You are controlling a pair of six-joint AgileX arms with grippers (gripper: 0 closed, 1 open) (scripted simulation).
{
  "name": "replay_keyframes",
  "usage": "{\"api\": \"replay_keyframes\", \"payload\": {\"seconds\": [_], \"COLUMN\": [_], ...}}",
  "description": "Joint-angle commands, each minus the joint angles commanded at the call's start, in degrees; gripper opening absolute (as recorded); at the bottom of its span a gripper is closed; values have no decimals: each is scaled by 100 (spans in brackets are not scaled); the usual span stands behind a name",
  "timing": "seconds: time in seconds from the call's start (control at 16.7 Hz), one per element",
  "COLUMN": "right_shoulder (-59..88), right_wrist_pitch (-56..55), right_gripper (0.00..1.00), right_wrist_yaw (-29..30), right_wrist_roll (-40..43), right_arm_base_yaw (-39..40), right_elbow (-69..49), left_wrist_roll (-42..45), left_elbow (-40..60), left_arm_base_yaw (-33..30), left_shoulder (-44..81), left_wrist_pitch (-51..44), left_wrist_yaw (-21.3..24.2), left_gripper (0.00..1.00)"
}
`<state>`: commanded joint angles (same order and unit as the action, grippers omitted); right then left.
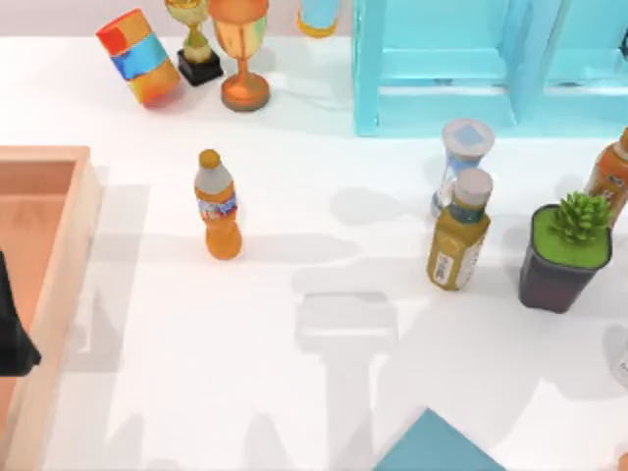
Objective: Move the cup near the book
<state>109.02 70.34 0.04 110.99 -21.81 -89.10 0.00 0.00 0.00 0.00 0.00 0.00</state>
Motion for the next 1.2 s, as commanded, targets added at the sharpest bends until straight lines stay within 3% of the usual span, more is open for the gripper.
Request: {"api": "replay_keyframes", "payload": {"seconds": [0.42,0.72,1.2], "right_shoulder": [439,488,488], "right_wrist_pitch": [-1739,-1898,-1898], "right_gripper": [100,100,40], "right_wrist_yaw": [3,4,4], "right_wrist_roll": [-8,-7,-7], "right_arm_base_yaw": [-4,-5,-5], "right_elbow": [1236,1381,1381], "left_wrist_roll": [0,0,0], "left_elbow": [0,0,0], "left_arm_base_yaw": [0,0,0], "left_shoulder": [0,0,0], "left_wrist_pitch": [0,0,0], "left_wrist_yaw": [0,0,0], "left_gripper": [100,100,100]}}
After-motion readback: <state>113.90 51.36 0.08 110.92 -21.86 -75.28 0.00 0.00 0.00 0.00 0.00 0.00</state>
